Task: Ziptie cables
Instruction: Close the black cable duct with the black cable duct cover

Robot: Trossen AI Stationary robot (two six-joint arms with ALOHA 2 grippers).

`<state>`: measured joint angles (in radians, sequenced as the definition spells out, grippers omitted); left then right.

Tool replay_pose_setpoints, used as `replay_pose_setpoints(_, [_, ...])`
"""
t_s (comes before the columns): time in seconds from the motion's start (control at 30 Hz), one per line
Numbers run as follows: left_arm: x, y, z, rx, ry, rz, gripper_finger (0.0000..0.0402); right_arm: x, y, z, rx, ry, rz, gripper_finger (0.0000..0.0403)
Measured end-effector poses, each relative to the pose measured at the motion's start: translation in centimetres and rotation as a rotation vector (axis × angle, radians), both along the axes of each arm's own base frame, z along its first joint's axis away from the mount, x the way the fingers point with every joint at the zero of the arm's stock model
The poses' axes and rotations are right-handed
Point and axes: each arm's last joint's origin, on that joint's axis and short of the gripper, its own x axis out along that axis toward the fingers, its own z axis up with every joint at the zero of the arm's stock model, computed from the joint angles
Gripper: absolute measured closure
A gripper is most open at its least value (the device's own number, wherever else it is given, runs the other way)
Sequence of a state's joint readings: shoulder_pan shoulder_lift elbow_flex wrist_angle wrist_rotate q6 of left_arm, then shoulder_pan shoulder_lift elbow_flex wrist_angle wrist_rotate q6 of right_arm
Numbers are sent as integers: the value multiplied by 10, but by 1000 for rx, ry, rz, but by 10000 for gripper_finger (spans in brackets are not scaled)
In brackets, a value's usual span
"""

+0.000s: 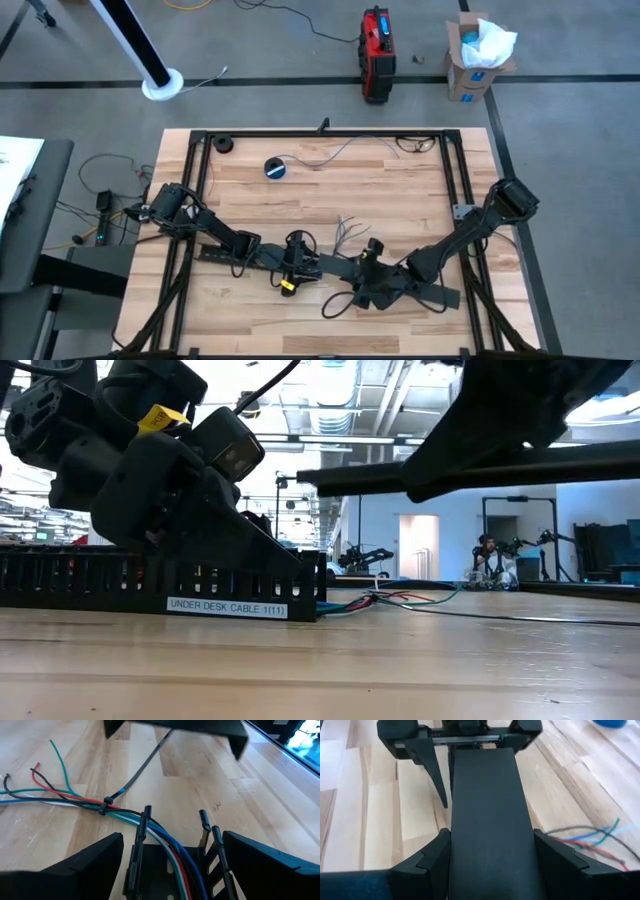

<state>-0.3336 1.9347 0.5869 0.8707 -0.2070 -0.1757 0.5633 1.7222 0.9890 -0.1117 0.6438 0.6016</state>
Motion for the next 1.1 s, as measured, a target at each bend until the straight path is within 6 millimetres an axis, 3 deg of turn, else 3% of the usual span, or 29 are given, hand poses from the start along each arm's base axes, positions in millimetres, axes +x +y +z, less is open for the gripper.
replay_pose_setpoints(0.33, [0,0,0,10,-3,7,70,14,-16,4,-34,-14,48,184])
replay_pose_setpoints(0.63, [0,1,0,12,-6,32,70,28,-6,-34,-18,0,83,184])
replay_pose_setpoints(1.1, [1,1,1,1,-15,37,70,37,-16,-36,-42,17,147,184])
